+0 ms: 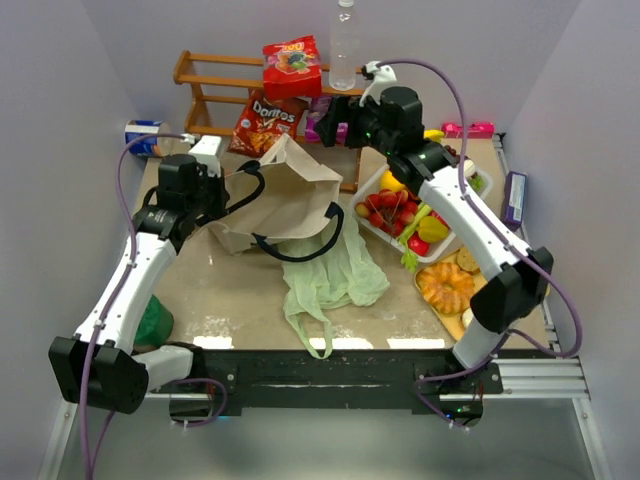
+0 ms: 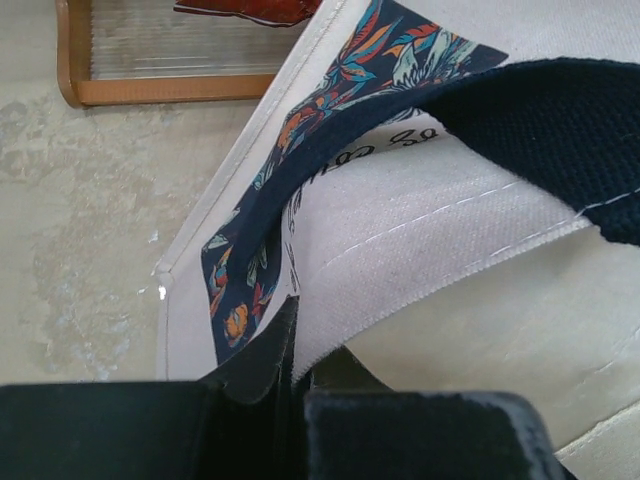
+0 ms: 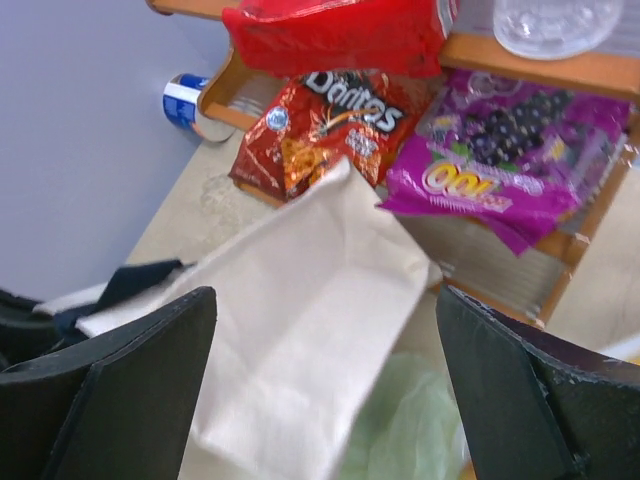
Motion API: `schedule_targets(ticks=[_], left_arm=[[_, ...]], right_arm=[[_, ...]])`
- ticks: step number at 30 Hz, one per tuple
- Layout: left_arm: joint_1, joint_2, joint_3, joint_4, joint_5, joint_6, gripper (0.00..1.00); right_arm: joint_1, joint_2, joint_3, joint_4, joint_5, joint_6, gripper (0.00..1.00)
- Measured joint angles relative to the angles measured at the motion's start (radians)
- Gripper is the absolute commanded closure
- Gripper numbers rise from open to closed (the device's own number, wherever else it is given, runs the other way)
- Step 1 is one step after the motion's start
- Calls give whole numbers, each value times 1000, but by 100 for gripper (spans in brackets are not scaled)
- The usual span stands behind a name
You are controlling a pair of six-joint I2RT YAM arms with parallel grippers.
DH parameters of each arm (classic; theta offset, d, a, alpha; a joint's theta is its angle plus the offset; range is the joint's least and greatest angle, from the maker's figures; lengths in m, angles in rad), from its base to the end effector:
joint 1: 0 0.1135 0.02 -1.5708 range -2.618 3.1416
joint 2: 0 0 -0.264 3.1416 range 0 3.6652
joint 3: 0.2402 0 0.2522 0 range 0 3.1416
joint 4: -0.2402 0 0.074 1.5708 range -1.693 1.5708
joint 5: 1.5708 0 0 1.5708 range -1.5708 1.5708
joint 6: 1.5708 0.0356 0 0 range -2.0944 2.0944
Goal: Place the mixed food into the grocery bags and tie them
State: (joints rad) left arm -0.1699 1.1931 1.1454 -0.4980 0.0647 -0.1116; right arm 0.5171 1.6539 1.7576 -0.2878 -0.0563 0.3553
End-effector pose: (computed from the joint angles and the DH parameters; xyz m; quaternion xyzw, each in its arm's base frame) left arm 0.2596 -0.0469 0.3503 0.0412 0.8702 -0.0967 0.4813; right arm 0.3354 0.1931 0.4416 -0.0801 0.7648 0.2895 0.5699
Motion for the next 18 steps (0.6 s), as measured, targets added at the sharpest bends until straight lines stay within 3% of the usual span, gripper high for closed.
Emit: schedule_targets(ticks=[10, 18], left_arm=[[15, -50, -128, 138, 21, -1, 100], [30, -60, -143, 151, 23, -8, 100]], right_arm=[[2, 255, 172, 249, -9, -44, 5], [2, 455, 384, 341, 36, -30, 5]])
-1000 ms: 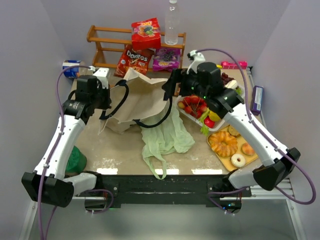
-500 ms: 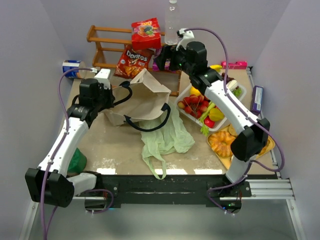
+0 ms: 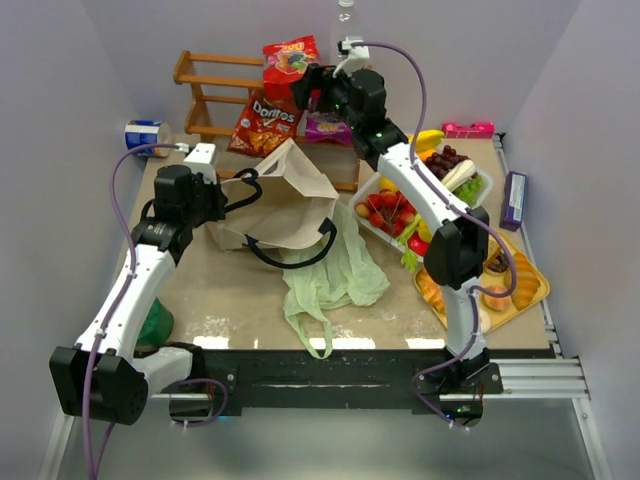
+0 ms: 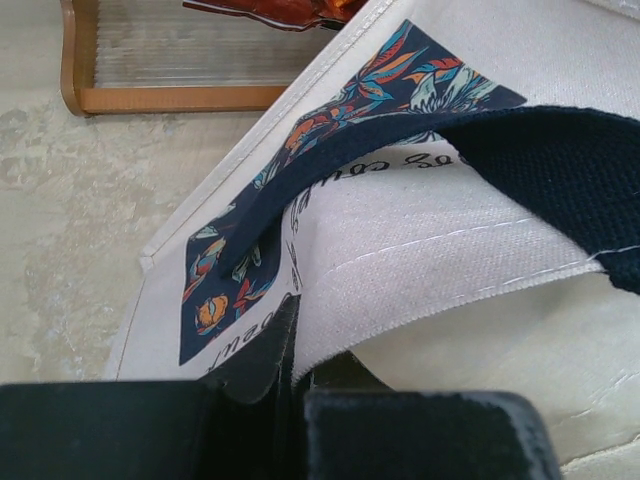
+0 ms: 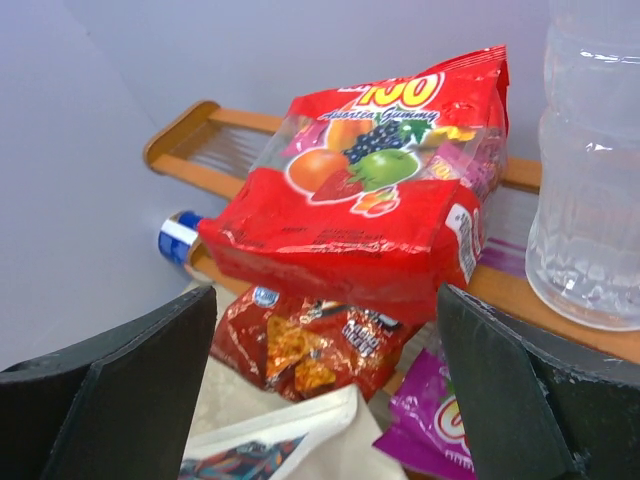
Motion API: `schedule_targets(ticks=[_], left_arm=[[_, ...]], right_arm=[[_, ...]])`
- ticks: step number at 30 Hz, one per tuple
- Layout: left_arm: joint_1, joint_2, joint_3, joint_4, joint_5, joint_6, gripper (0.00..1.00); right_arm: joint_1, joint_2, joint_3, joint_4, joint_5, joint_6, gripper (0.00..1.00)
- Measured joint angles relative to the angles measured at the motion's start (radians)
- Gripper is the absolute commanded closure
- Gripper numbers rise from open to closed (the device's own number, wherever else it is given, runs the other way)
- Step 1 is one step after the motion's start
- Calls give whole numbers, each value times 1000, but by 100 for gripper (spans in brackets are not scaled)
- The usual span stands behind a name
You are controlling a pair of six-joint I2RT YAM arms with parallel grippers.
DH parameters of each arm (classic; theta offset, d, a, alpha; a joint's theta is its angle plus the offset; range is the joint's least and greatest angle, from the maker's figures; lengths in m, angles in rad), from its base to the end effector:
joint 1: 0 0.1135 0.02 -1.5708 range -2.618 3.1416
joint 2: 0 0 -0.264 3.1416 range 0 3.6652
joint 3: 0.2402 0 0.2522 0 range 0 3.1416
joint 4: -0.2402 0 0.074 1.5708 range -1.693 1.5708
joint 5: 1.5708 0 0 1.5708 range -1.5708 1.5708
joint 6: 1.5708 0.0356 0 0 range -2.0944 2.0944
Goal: Place the mixed food into the grocery bags and tie them
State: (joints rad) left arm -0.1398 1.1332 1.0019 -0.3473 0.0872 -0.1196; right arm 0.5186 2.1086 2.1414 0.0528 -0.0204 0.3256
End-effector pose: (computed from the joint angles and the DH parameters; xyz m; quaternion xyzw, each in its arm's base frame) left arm 0.2531 -0.0387 0.3296 0.0313 0.8535 -0.1040 0.5097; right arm 0.4402 0.2521 0.4176 -0.0726 0.6723 0.3081 0.6692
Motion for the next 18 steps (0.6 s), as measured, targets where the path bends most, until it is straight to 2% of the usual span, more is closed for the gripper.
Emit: schedule_targets(ticks=[14, 18], left_arm=[[9, -1, -10, 6, 40, -1, 100], [18, -5, -13, 7, 46, -1, 100]], right_arm=[[-2, 130, 126, 65, 111, 1, 5], [-3, 147, 149, 76, 117, -6, 13]])
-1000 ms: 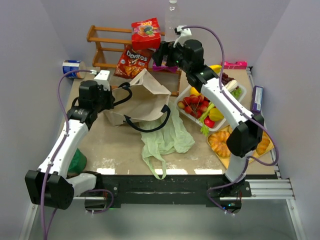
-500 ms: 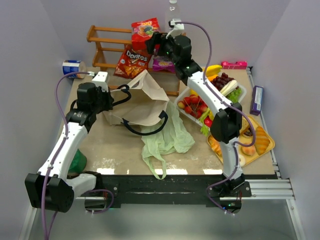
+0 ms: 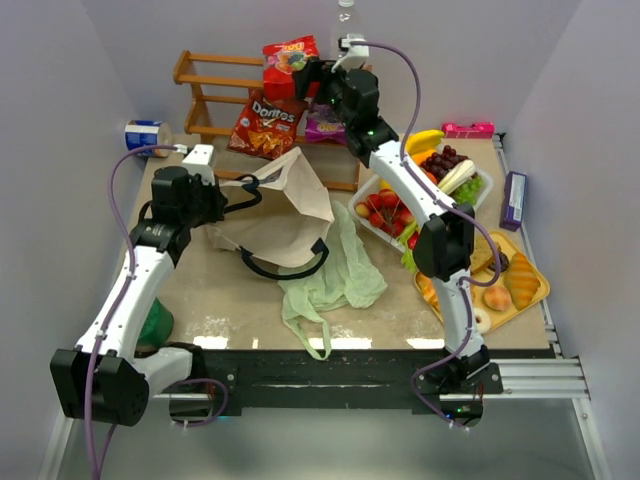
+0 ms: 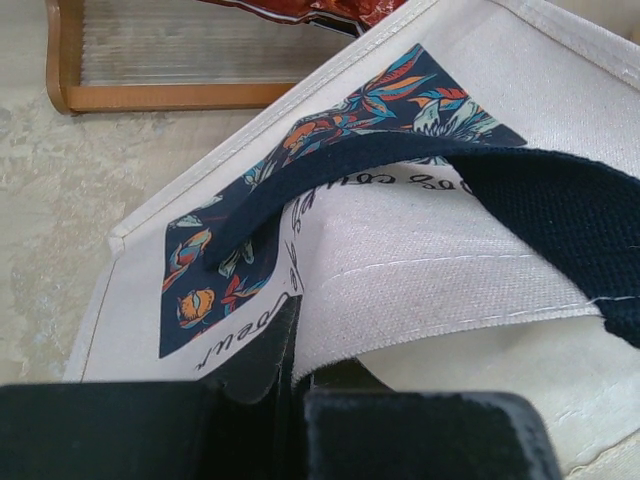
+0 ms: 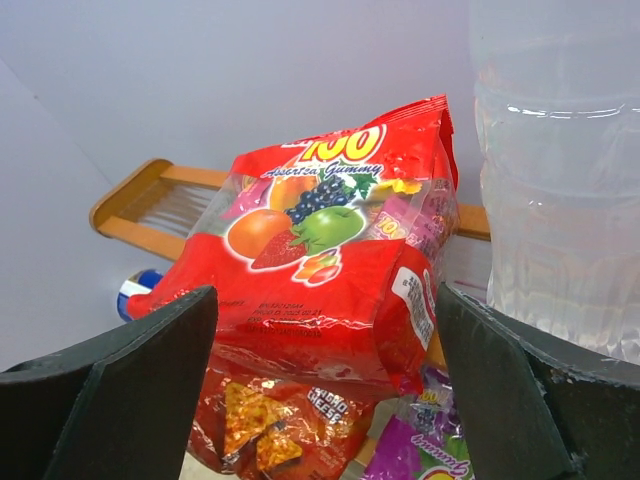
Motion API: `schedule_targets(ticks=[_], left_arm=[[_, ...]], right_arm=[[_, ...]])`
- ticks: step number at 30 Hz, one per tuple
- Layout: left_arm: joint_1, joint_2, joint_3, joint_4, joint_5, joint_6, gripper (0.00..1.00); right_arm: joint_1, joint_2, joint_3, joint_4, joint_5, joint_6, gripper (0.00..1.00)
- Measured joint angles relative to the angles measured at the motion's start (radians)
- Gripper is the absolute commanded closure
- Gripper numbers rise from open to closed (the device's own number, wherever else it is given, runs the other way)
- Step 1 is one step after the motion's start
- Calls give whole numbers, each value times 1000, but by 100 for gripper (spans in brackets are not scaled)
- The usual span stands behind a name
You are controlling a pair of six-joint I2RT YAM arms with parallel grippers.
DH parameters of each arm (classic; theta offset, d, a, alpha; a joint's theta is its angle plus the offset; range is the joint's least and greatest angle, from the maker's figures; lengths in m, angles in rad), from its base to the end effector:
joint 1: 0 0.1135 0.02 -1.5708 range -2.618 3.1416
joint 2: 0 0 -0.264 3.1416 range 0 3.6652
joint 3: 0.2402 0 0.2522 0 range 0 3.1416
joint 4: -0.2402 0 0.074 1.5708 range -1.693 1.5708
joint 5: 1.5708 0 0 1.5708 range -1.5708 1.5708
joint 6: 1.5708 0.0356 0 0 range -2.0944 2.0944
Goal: Place the mixed food into the grocery bags and tie them
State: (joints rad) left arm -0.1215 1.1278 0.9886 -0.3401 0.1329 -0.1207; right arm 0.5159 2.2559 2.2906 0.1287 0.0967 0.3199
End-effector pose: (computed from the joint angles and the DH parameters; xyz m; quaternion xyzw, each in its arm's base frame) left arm 0.2523 -0.0356 0.3270 0.0348 0.8528 -0.1189 0.5073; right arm 0.4695 0.2623 0.4042 -0.0266 0.6468 0.2805 0.7087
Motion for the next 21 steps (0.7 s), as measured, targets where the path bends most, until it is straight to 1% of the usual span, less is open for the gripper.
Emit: schedule_targets(ticks=[5, 8, 9, 11, 12, 14, 15, 18, 21], left_arm=[[16, -11, -4, 2, 18, -2, 100], [25, -12, -5, 2, 28, -8, 100], [29, -12, -5, 2, 32, -10, 100], [35, -13, -5, 2, 40, -16, 100], [37, -15, -5, 2, 44, -18, 100], [43, -20, -5, 2, 48, -18, 100], [47, -23, -5, 2, 50, -18, 100], [57, -32, -5, 2, 52, -18, 100], [67, -41, -5, 3, 55, -18, 100]], right_arm=[[0, 15, 11, 2, 1, -1, 20], [0, 19, 12, 4, 1, 0, 30], [0, 23, 16, 5, 1, 1, 38], [0, 29, 23, 9, 1, 1, 50], [0, 31, 23, 9, 2, 3, 61], [0, 37, 26, 10, 2, 7, 74], [-2, 44, 35, 10, 3, 13, 85], [-4, 54, 47, 13, -4, 34, 100], [-6, 55, 47, 17, -26, 69, 100]])
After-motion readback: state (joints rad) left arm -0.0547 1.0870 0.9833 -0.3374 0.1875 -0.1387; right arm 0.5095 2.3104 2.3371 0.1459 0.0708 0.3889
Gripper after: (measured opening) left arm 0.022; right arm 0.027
